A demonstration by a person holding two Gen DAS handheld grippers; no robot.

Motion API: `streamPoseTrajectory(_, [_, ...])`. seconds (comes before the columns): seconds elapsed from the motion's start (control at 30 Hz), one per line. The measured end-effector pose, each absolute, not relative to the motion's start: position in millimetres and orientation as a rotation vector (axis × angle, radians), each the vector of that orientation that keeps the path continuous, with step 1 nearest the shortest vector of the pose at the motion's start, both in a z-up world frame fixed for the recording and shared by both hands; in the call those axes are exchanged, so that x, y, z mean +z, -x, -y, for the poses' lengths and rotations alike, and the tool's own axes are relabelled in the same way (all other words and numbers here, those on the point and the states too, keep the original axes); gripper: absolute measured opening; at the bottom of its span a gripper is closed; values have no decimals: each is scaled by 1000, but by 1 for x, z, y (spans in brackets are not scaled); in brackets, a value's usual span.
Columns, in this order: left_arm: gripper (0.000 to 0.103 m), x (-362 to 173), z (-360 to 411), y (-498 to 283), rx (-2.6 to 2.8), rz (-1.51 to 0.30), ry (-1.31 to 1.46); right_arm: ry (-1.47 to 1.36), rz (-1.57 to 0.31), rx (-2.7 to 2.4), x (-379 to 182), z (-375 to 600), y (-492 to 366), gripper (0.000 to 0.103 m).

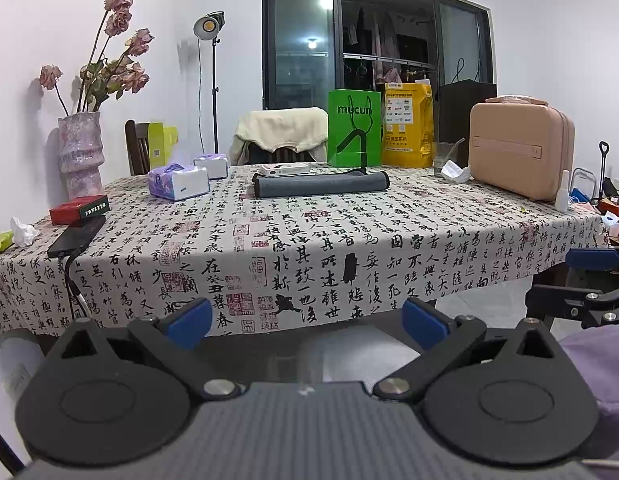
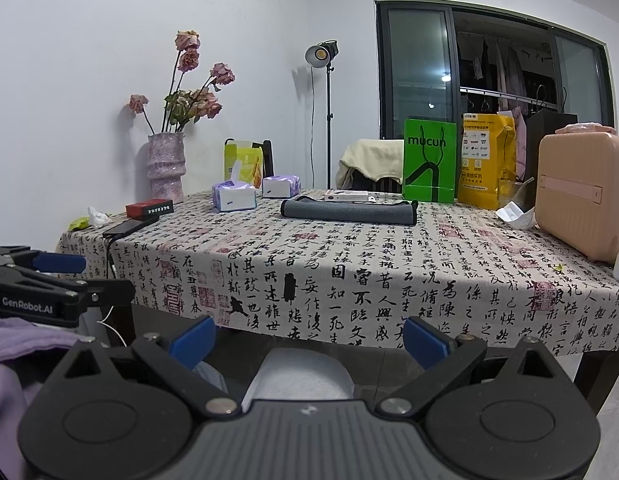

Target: Fold towel

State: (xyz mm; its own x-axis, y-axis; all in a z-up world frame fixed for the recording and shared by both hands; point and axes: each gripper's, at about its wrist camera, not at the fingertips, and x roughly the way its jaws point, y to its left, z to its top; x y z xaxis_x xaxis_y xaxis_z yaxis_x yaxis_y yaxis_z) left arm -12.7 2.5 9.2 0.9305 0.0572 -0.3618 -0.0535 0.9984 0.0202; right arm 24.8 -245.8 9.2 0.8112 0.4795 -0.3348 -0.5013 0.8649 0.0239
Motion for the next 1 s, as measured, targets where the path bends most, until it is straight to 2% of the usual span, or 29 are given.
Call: streamPoseTrajectory(1.0, [103,7,0,10,45,-376,-13,63,-348,531,8,244,-25,101])
